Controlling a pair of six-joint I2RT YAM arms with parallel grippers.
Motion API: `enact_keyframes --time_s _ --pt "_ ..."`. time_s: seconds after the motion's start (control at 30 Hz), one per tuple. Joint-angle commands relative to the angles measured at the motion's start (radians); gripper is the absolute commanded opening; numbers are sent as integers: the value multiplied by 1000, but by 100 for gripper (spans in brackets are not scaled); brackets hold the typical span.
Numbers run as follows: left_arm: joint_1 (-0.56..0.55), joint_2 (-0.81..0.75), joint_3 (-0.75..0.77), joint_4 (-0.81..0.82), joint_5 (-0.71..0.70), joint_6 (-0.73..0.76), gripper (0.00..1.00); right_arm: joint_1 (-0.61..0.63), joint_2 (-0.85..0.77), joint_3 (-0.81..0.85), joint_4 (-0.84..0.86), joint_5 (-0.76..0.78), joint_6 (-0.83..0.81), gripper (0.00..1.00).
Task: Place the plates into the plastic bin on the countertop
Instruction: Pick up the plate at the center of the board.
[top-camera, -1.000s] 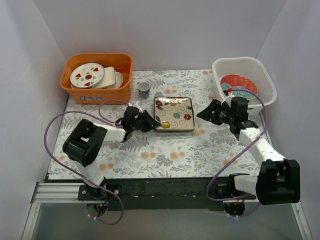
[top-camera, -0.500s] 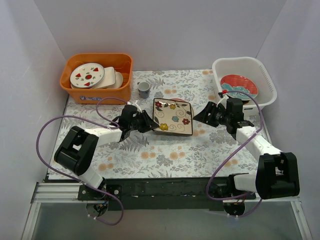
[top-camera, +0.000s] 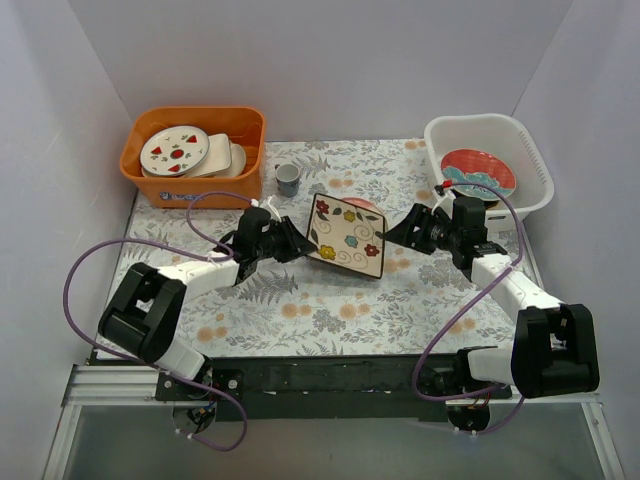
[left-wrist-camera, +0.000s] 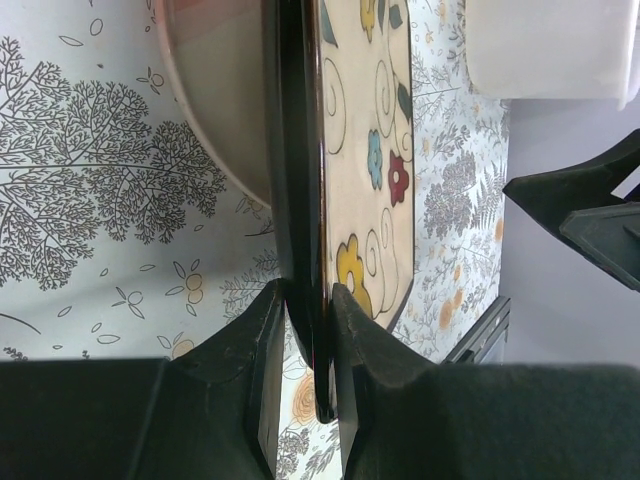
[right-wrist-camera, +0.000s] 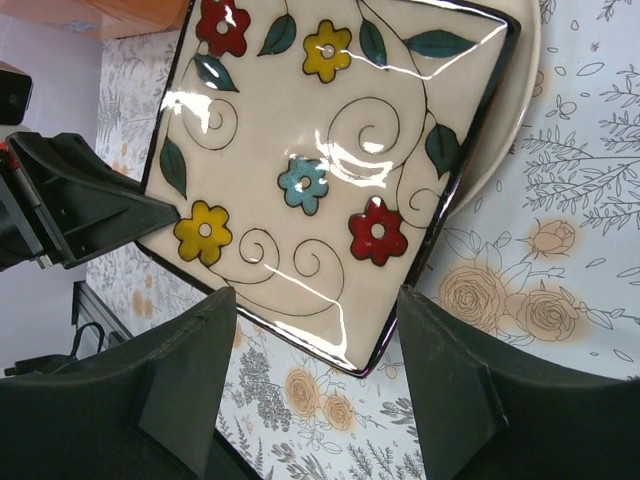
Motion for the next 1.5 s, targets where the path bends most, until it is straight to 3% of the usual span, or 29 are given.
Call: enact_keyframes --time_s 0.0,0.83,1.07,1.47 --pt "-6 -121 31 142 91 7 0 4 13 -11 70 -44 11 73" --pt "59 -309 -21 211 45 -114 0 4 127 -43 162 -148 94 73" --pt "82 -332 -69 361 106 -185 0 4 132 -30 143 -153 78 73" --pt "85 -329 -55 475 222 -229 0 2 161 -37 180 -173 100 73"
